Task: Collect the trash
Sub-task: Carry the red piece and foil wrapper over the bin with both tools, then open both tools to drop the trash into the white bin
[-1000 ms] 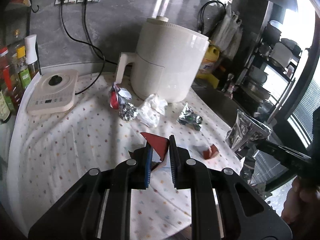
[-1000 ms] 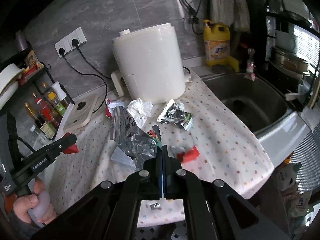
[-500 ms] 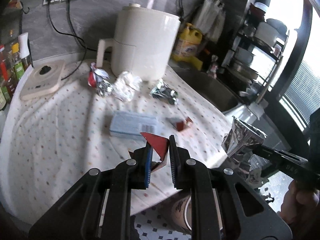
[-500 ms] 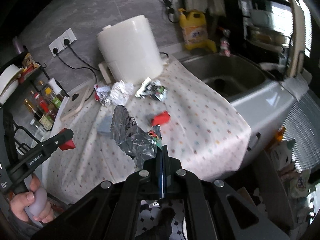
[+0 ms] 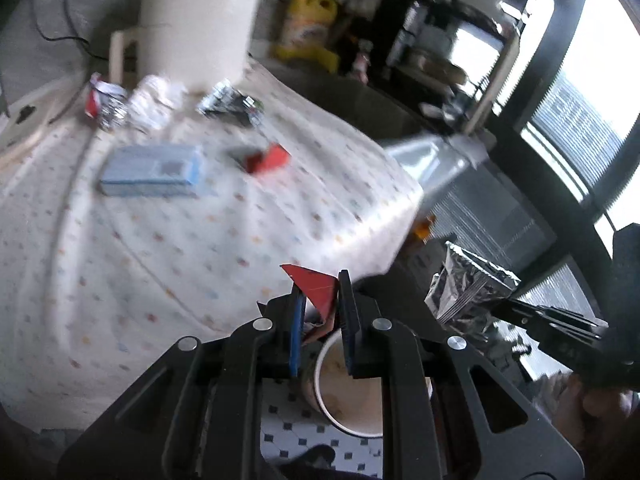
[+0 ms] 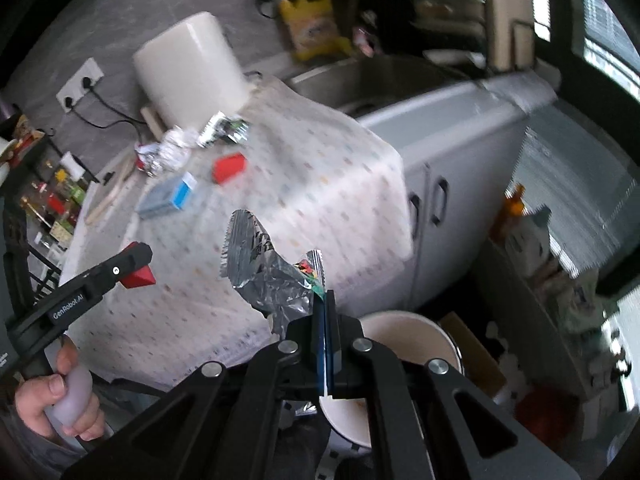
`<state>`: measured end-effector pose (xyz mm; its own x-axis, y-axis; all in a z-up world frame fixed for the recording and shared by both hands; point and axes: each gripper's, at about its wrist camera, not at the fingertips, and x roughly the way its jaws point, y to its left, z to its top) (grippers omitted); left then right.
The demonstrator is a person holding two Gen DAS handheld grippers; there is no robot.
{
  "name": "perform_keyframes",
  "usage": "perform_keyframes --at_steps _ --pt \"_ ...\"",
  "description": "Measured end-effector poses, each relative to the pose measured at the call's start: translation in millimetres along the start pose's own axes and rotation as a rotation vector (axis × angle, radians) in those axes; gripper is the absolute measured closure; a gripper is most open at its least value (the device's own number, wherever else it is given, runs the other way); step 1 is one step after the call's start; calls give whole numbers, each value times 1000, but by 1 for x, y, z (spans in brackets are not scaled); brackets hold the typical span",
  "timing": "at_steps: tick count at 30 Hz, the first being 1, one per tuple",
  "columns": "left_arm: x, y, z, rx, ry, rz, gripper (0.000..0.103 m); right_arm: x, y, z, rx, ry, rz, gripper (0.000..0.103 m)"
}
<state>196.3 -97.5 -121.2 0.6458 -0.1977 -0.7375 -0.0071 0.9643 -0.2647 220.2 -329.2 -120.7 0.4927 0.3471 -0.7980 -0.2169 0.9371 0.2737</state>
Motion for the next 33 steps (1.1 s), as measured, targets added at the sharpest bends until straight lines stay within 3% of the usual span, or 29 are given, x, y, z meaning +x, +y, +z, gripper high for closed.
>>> perform_keyframes --at_steps 13,15,16,18,20,33 --pt "49 -47 -27 88 132 -66 87 22 -62 -39 79 99 -16 95" --pt "54 -51 -30 104 147 -71 87 22 -66 -43 86 101 -15 59" --pt "56 -52 -31 108 152 -74 87 20 -68 -46 86 86 -30 47" --pt "60 -54 -32 113 160 -76 87 19 -70 -50 85 87 -45 57" --pt "63 -56 -33 111 167 -79 87 19 -75 -54 107 102 -41 60" --pt "93 -102 -58 175 261 -187 87 -28 -121 -76 220 62 -161 59"
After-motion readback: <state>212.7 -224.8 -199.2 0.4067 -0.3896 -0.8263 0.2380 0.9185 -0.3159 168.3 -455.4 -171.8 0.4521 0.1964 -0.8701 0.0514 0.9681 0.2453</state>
